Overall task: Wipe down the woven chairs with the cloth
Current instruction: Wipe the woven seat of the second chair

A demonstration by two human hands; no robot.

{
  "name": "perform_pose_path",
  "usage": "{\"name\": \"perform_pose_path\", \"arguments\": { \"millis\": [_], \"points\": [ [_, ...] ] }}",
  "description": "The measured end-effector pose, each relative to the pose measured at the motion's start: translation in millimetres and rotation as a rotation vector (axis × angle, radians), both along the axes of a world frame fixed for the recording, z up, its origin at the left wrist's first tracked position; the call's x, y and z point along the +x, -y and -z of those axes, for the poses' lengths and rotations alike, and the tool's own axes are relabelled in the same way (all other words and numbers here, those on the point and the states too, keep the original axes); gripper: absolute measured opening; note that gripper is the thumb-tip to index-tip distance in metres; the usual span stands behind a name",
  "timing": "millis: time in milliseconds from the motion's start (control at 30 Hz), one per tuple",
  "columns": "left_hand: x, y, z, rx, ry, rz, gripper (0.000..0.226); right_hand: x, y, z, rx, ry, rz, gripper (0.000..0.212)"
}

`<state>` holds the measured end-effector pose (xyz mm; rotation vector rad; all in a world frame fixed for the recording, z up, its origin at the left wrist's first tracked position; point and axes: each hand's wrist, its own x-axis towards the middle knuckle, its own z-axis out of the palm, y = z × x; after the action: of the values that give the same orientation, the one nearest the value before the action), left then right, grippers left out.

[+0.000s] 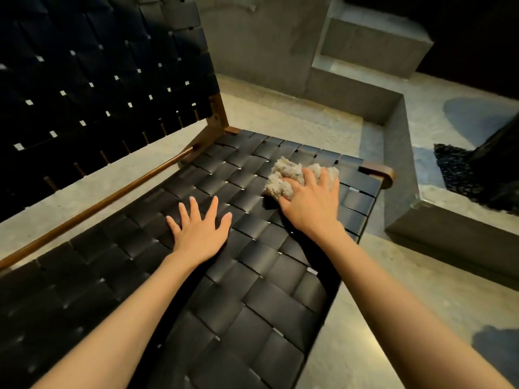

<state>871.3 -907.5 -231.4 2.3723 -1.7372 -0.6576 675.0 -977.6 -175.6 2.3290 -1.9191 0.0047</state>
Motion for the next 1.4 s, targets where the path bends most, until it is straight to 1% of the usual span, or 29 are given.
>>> {"name": "perform_pose_path", "arguments": {
  "millis": [100,167,267,333,533,667,733,833,1000,1133,1267,1400],
  "points": [
    [-17.6,-5.2,-4.5,-0.023,-0.009,0.014,0.060,-36.6,-23.3,-9.5,-0.044,0.029,0.116,0.054],
    [-22.5,-7.5,-5.7,-0.041,-0.017,0.017,0.058,-54.0,-32.1,-12.5,-0.041,0.103,0.233,0.058],
    [-22.4,-7.4,-6.8,-0.039,-0.013,0.012,0.058,-69.1,-26.4,-18.8,-0.007,0.231,0.393,0.061],
    [-22.2,-7.3,-6.3,-0.045,-0.008,0.018,0.058,-74.7,-12.4,-24.4,0.008,0.270,0.415,0.061],
    [-15.4,4.5,-2.1,-0.082,-0.014,0.050,0.056,-72.1,26.4,-21.7,-0.065,0.053,0.242,0.056],
    [-7.2,20.9,4.8,-0.125,-0.024,0.073,0.055,-48.6,54.3,-12.0,-0.061,0.042,0.143,0.057],
    [1.2,27.6,10.3,-0.147,-0.020,0.068,0.055,-34.0,69.0,-6.5,-0.081,0.006,0.109,0.056],
    [19.8,37.9,18.0,-0.148,0.017,0.050,0.056,-5.2,91.2,4.9,-0.107,-0.047,-0.040,0.056],
    [55.5,48.6,27.2,-0.192,0.106,0.068,0.057,58.9,136.5,24.6,-0.041,-0.060,-0.237,0.055],
    [81.2,51.9,29.1,-0.223,0.085,0.143,0.054,98.9,166.8,40.0,-0.025,-0.059,-0.346,0.053],
    [82.9,49.5,34.0,-0.313,0.053,0.131,0.050,130.7,188.0,49.9,-0.034,-0.022,-0.388,0.051],
    [79.2,48.9,35.6,-0.369,0.017,0.114,0.052,148.0,197.6,53.0,-0.015,-0.005,-0.409,0.052]
  ]
}}
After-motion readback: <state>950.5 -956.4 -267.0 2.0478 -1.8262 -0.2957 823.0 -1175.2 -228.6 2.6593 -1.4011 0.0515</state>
